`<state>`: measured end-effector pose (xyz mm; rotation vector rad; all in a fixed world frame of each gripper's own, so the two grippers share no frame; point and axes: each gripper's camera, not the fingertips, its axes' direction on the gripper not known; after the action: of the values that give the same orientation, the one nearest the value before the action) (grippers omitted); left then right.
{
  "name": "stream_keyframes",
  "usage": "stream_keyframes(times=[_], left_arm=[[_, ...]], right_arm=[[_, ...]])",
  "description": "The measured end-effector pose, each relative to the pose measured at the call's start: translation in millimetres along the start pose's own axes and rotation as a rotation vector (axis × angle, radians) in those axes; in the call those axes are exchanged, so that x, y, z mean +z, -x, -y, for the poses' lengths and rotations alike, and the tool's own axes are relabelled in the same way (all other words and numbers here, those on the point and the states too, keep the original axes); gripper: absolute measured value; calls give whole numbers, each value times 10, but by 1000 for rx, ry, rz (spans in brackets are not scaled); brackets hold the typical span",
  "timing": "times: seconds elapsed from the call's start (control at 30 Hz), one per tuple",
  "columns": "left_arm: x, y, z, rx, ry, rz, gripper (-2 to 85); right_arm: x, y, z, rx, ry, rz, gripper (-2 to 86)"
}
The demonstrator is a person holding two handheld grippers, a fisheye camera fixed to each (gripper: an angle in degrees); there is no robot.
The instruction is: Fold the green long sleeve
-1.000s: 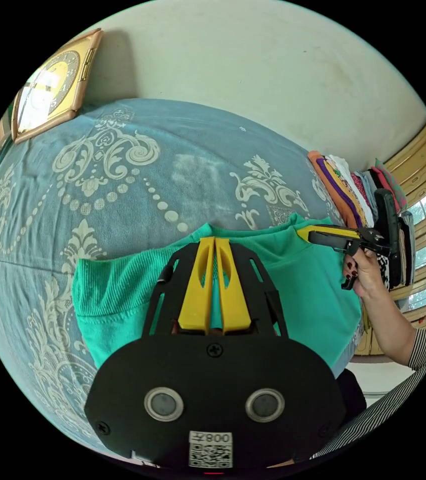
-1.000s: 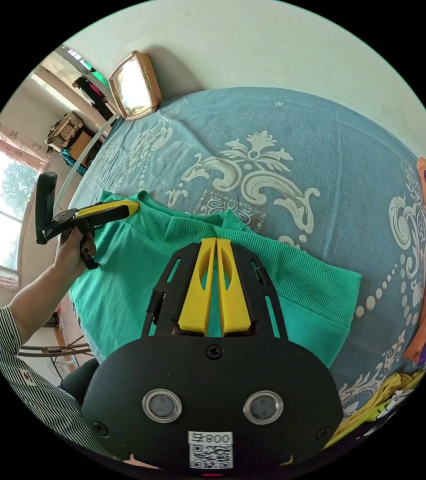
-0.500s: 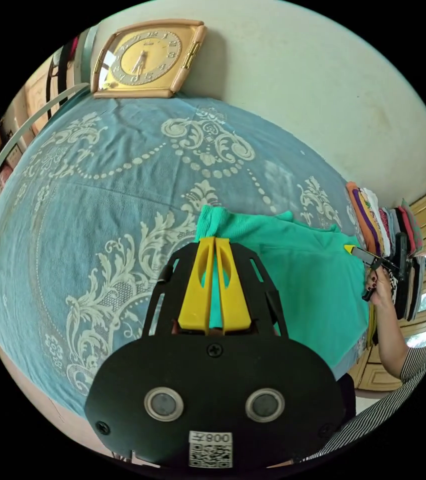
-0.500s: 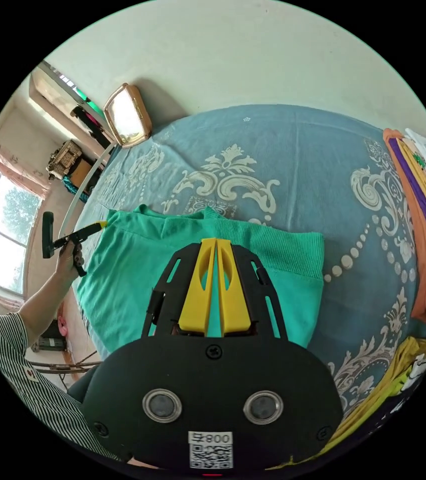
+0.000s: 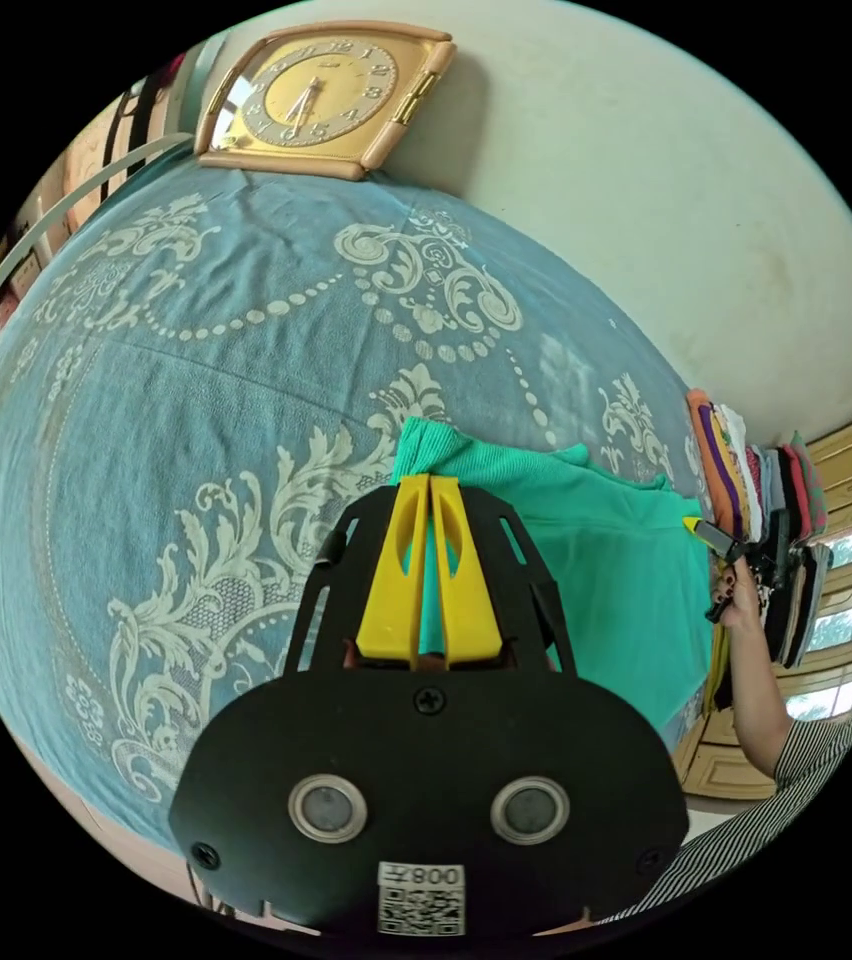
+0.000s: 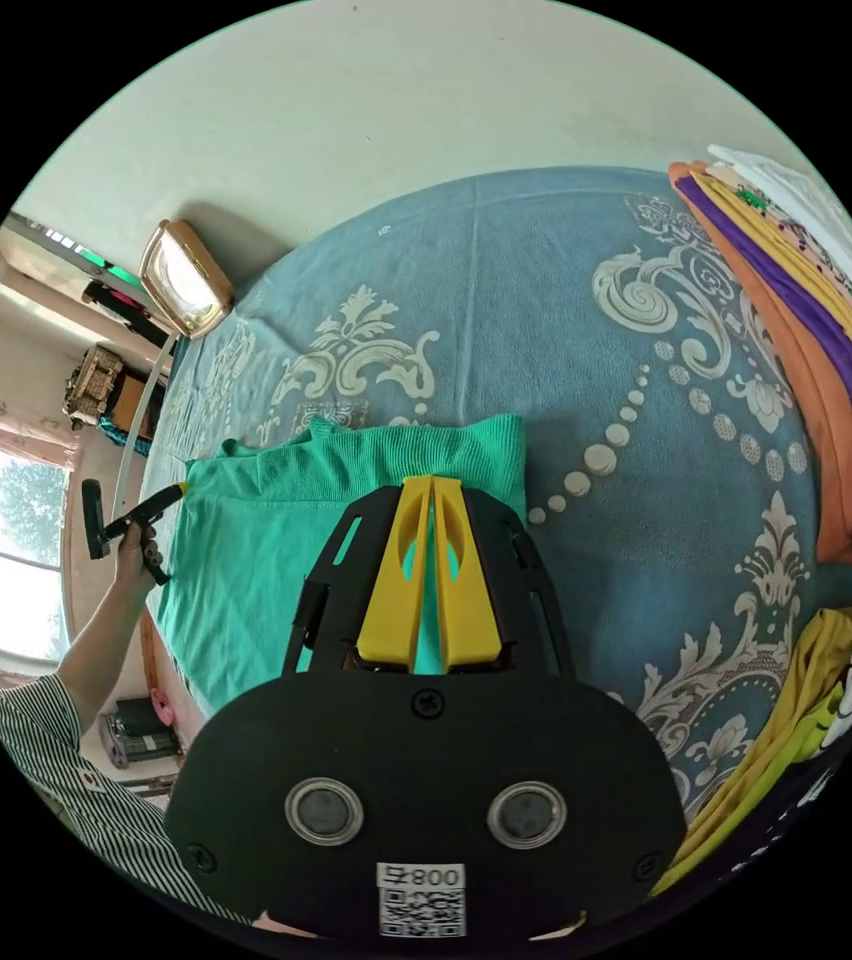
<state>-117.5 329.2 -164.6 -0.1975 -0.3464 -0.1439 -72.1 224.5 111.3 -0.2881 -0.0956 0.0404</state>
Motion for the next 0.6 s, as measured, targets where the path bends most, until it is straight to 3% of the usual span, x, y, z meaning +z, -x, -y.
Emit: stream_keyframes(times=[0.33, 0.6], left_arm=[[-644, 348, -825, -99, -93, -121, 12], [-874, 582, -1925, -146, 4, -278, 85]], right_arm=[[-626, -438, -685, -20, -49, 84, 6], [-1085, -1009, -2024, 120, 9, 211, 47]])
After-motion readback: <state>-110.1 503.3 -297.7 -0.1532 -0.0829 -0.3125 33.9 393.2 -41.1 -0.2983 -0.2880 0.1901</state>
